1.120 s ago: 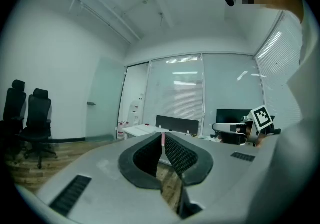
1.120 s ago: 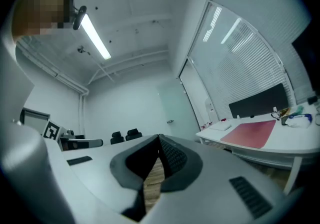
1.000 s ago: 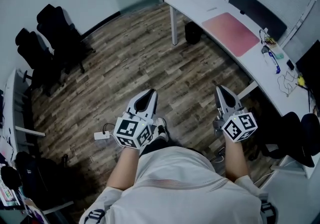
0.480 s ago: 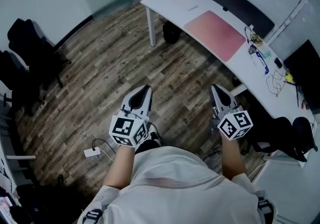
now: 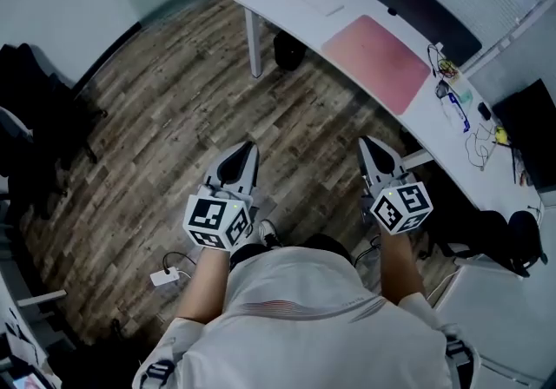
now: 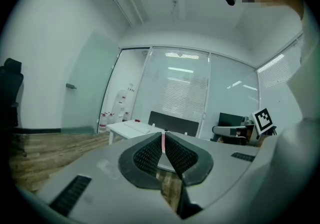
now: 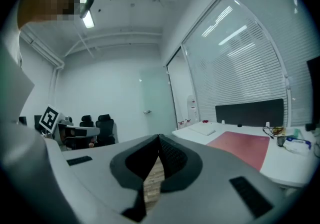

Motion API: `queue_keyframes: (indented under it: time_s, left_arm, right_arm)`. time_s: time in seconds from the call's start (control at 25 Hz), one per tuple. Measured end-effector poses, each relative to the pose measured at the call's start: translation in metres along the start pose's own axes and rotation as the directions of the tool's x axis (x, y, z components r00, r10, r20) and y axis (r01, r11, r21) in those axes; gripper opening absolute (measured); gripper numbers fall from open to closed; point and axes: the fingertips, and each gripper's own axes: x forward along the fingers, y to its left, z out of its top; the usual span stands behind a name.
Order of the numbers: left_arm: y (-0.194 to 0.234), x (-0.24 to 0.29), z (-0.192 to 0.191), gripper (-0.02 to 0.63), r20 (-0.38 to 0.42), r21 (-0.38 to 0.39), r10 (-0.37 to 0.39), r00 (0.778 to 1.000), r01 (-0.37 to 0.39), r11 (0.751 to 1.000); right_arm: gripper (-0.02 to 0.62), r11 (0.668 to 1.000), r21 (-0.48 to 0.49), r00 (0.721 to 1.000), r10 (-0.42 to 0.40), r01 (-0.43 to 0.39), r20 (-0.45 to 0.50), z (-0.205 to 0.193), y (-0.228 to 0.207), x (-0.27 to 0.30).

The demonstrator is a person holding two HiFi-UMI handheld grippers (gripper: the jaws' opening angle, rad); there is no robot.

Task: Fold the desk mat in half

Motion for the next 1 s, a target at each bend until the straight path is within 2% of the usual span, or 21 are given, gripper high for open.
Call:
queue_keyframes:
  time_s: [0.16, 0.32, 0.68, 0.88, 1.0]
  left_arm:
    - [0.021, 0.025, 0.008, 0.029, -0.011, 0.005, -0.031, 0.999, 0.032, 0.999]
    - [0.031, 0.052, 0.015, 0.029, -0.017, 0.018, -0.048, 0.999, 0.048, 0.999]
    - [0.032, 0.146, 0.03, 0.029, -0.036, 0.064, -0.05, 0.998, 0.053, 0.997]
    - [0.03, 0.22, 0.053, 0.029, -0.042, 0.109, -0.048, 0.998, 0.052, 0.993]
    - [0.024, 0.266, 0.066, 0.029, -0.003, 0.119, -0.044, 0.999, 0.044, 0.992]
  right_arm:
    - [0.051, 0.998, 0.016, 0.998, -0.063, 0.063, 0.001, 0.004, -0.018, 0.016]
    - [0.051, 0.996, 0.02, 0.996, -0.089, 0.089, -0.004, 0.005, -0.038, 0.032]
    - [0.052, 0.999, 0.016, 0.999, -0.047, 0.047, -0.004, 0.017, -0.112, 0.101]
    - [0.052, 1.0, 0.002, 1.0, -0.021, 0.021, 0.012, 0.044, -0.172, 0.148]
    - [0.052, 1.0, 0.007, 1.0, -0.015, 0.015, 0.009, 0.05, -0.219, 0.167]
